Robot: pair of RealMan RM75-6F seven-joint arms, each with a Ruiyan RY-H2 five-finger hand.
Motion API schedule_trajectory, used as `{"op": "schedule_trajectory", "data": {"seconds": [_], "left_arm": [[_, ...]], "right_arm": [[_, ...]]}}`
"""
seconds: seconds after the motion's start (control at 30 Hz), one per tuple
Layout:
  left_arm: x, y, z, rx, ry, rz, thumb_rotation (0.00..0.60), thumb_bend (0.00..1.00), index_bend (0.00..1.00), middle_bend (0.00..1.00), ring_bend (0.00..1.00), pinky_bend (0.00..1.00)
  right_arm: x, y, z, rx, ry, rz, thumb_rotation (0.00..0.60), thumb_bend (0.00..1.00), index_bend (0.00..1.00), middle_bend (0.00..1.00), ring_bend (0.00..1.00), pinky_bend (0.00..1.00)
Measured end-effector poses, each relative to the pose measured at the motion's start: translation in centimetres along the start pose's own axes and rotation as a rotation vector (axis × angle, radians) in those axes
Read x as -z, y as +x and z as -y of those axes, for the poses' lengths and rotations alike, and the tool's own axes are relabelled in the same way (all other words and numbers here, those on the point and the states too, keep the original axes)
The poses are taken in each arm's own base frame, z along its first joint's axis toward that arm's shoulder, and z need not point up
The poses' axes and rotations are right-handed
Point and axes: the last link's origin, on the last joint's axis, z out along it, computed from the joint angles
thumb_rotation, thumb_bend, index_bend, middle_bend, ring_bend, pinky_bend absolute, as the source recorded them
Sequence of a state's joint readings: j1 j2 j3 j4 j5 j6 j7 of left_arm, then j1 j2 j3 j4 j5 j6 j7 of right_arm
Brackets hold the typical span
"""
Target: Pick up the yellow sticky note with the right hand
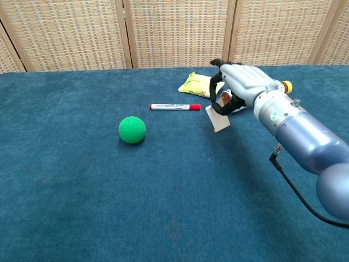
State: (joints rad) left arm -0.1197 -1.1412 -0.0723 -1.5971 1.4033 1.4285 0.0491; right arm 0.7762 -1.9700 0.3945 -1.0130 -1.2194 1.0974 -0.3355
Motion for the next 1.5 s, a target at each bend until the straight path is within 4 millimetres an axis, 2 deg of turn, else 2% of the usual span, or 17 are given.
{"op": "schedule_trajectory", "data": {"seconds": [0.3, 0.6, 0.8, 1.03, 1.13, 1.5], "left_arm": [[0.0, 0.0, 0.0, 0.002, -0.002, 0.001, 0.6, 0.14, 0.0, 0.0, 0.0, 0.09], [0.3, 0.2, -0.3, 0.001, -0.019, -0.007, 0.6, 0.13, 0.0, 0.0, 0.0, 0.09], [0.6, 0.3, -0.7, 0.001, -0.038, -0.016, 0.6, 0.14, 0.0, 0.0, 0.0, 0.09], [1.0, -0.2, -1.4, -0.018, -0.067, -0.017, 0.6, 0.13, 0.0, 0.0, 0.0, 0.09], [1.4, 0.0, -1.6, -0.019, -0.081, -0.03, 0.6, 0.13, 0.0, 0.0, 0.0, 0.09], [1.9, 0.1, -2.0, -0.023, -0.1, -0.041, 0.6, 0.14, 0.0, 0.0, 0.0, 0.09]], "right_arm": [[-0.2, 2.1, 0.6, 0.007, 0.018, -0.054, 0.6, 0.62, 0.61, 0.06, 0.0, 0.0], [1.4, 4.5, -0.4, -0.046, 0.002, -0.088, 0.6, 0.61, 0.61, 0.06, 0.0, 0.0], [4.4, 6.3, -1.3, -0.203, -0.038, -0.055, 0.6, 0.62, 0.62, 0.06, 0.0, 0.0], [9.5, 7.6, -3.0, -0.409, -0.12, 0.017, 0.6, 0.62, 0.62, 0.06, 0.0, 0.0], [11.6, 8.2, -4.0, -0.427, -0.143, 0.024, 0.6, 0.62, 0.62, 0.06, 0.0, 0.0], [16.1, 9.7, -5.4, -0.526, -0.148, 0.011, 0.6, 0.62, 0.63, 0.06, 0.0, 0.0]]}}
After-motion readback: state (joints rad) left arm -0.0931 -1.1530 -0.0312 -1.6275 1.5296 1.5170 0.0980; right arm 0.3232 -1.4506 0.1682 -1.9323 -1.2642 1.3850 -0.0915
